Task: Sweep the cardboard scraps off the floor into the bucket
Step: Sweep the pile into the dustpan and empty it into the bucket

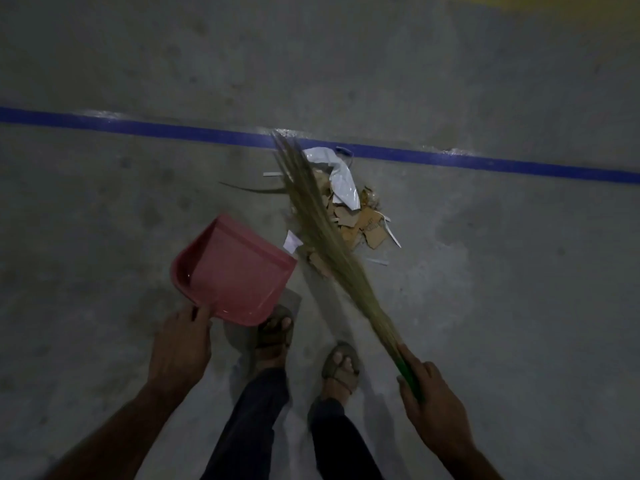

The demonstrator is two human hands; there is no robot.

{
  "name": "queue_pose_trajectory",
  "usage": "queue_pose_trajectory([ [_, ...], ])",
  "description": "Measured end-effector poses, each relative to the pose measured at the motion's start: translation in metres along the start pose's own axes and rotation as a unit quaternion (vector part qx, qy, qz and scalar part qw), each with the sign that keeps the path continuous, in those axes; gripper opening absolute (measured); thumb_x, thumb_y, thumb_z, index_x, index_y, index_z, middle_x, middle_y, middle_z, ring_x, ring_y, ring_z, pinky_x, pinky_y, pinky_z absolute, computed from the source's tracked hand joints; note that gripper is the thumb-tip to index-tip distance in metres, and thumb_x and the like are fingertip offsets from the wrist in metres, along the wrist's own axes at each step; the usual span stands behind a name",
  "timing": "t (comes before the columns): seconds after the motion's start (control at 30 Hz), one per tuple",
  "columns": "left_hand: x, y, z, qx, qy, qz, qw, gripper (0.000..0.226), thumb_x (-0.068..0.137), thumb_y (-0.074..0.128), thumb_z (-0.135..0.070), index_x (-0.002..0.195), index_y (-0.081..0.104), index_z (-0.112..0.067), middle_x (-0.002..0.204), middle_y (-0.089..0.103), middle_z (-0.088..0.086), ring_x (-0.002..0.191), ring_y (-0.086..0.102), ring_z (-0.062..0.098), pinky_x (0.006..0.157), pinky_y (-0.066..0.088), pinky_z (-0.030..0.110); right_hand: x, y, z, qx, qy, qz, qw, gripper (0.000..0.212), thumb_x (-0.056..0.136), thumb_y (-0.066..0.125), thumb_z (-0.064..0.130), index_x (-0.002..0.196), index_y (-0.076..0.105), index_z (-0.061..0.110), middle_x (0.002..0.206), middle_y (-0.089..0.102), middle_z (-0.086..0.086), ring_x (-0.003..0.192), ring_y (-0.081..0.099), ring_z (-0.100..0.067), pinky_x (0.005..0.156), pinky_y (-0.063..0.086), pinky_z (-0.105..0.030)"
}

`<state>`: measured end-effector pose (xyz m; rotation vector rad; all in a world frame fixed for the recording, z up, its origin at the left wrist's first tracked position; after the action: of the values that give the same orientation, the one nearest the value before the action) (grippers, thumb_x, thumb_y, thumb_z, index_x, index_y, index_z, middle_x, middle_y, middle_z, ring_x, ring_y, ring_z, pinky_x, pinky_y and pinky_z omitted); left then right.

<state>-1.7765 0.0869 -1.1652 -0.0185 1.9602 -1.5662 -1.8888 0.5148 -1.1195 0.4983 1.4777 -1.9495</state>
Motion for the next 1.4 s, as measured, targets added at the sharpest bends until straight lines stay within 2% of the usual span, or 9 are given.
queue_pose_trajectory([
  [0.17, 0.049, 0.024, 0.007, 0.054, 0.038, 0.039, 0.997, 0.033, 0.090, 0.050, -0.013, 0.118, 0.062, -0.023, 0.099, 0.063, 0.011, 0.077, 0.060, 0.036, 0.062, 0.046, 0.043, 0.052, -0.005, 0.007, -0.067, 0.056, -0.052, 0.995, 0.065, 0.100, 0.047, 0.037, 0.153, 0.013, 0.048, 0.092, 0.039, 0.004, 0.061, 0.047, -0.012, 0.049, 0.043, -0.031],
  [0.3, 0.088, 0.062, 0.007, 0.109, 0.085, 0.083, 0.987, 0.040, 0.085, 0.044, -0.016, 0.118, 0.065, -0.025, 0.103, 0.065, 0.011, 0.083, 0.060, 0.037, 0.068, 0.050, 0.044, 0.103, -0.002, 0.006, -0.082, 0.064, -0.095, 0.990, 0.062, 0.100, 0.047, 0.031, 0.154, 0.018, 0.041, 0.092, 0.039, -0.001, 0.060, 0.044, -0.019, 0.048, 0.043, -0.033],
  [0.43, 0.118, 0.100, 0.003, 0.137, 0.097, 0.104, 0.980, 0.037, 0.083, 0.065, -0.011, 0.119, 0.065, -0.021, 0.108, 0.064, 0.015, 0.089, 0.062, 0.040, 0.070, 0.051, 0.048, 0.149, -0.007, -0.015, -0.120, 0.066, -0.132, 0.982, 0.060, 0.099, 0.047, 0.028, 0.151, 0.021, 0.040, 0.096, 0.040, -0.007, 0.064, 0.044, -0.025, 0.053, 0.041, -0.034],
  [0.67, 0.146, 0.134, 0.002, 0.118, 0.099, 0.100, 0.983, 0.036, 0.085, 0.070, -0.010, 0.120, 0.064, -0.015, 0.113, 0.062, 0.020, 0.092, 0.059, 0.045, 0.072, 0.048, 0.053, 0.207, -0.014, -0.073, -0.181, 0.087, -0.105, 0.974, 0.053, 0.099, 0.047, 0.027, 0.146, 0.025, 0.040, 0.097, 0.046, -0.011, 0.066, 0.052, -0.031, 0.059, 0.056, -0.047],
  [0.9, 0.194, 0.150, -0.030, 0.090, 0.149, 0.089, 0.981, 0.040, 0.090, 0.067, -0.012, 0.130, 0.062, -0.016, 0.122, 0.059, 0.021, 0.100, 0.057, 0.045, 0.080, 0.047, 0.052, 0.240, -0.021, -0.116, -0.292, -0.043, 0.007, 0.955, 0.057, 0.101, 0.045, 0.029, 0.150, 0.020, 0.044, 0.099, 0.049, -0.003, 0.058, 0.047, -0.016, 0.046, 0.052, -0.034],
  [1.03, 0.212, 0.168, -0.074, 0.057, 0.174, 0.081, 0.980, 0.043, 0.092, 0.064, -0.011, 0.134, 0.057, -0.016, 0.126, 0.057, 0.021, 0.104, 0.055, 0.045, 0.082, 0.047, 0.053, 0.214, 0.003, -0.111, -0.268, -0.092, 0.059, 0.957, 0.061, 0.100, 0.045, 0.031, 0.150, 0.014, 0.048, 0.101, 0.050, -0.001, 0.062, 0.052, -0.018, 0.044, 0.042, -0.028],
  [1.13, 0.207, 0.179, -0.100, 0.041, 0.162, 0.079, 0.983, 0.045, 0.091, 0.064, -0.010, 0.136, 0.055, -0.016, 0.125, 0.055, 0.021, 0.104, 0.054, 0.044, 0.080, 0.047, 0.053, 0.183, 0.029, -0.103, -0.235, -0.100, 0.066, 0.965, 0.063, 0.098, 0.047, 0.033, 0.149, 0.014, 0.049, 0.102, 0.050, -0.001, 0.068, 0.056, -0.023, 0.048, 0.035, -0.029],
  [1.23, 0.186, 0.184, -0.112, 0.019, 0.144, 0.061, 0.987, 0.051, 0.094, 0.061, -0.012, 0.143, 0.049, -0.018, 0.126, 0.053, 0.019, 0.103, 0.054, 0.042, 0.079, 0.045, 0.049, 0.150, 0.052, -0.095, -0.189, -0.080, 0.060, 0.977, 0.062, 0.098, 0.047, 0.034, 0.152, 0.018, 0.044, 0.103, 0.048, -0.001, 0.068, 0.054, -0.021, 0.047, 0.039, -0.030],
  [1.4, 0.139, 0.179, -0.115, -0.014, 0.126, 0.041, 0.991, 0.054, 0.091, 0.060, -0.017, 0.142, 0.041, -0.023, 0.102, 0.048, 0.009, 0.087, 0.050, 0.031, 0.068, 0.039, 0.039, 0.097, 0.082, -0.074, -0.151, -0.064, 0.085, 0.983, 0.069, 0.094, 0.057, 0.032, 0.153, 0.022, 0.038, 0.095, 0.046, 0.001, 0.052, 0.041, -0.013, 0.040, 0.034, -0.026],
])
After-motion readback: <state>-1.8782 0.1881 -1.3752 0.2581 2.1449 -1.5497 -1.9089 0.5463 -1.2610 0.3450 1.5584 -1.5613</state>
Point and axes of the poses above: each hand's wrist, its own x-axis towards the middle knuckle, its own y-axis out of the palm, z = x × y, the point moved 3 cm from there along x, towards the middle knuckle
